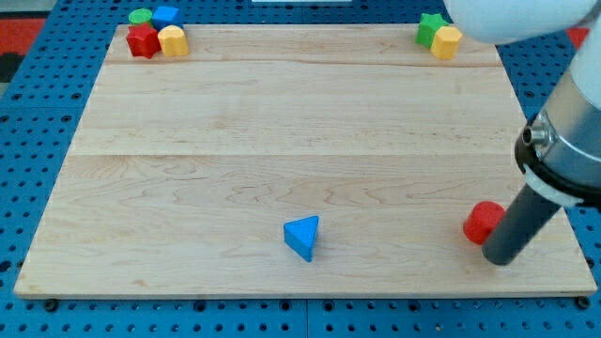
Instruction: Push the red circle towards the right center of the board
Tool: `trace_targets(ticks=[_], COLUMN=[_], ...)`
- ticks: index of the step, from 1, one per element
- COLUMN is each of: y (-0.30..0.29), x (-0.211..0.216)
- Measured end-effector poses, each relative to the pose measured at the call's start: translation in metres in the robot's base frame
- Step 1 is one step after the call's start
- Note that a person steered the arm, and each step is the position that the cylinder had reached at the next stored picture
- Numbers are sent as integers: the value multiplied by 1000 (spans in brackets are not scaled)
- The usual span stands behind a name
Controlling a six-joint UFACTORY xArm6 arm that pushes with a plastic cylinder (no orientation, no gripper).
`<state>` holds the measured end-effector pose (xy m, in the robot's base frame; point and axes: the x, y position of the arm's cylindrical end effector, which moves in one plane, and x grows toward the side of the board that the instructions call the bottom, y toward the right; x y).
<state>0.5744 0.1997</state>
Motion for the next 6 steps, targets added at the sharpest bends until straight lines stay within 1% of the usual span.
trace_targets(ticks=[3, 6], y=[-2, -16], x=[-75, -167])
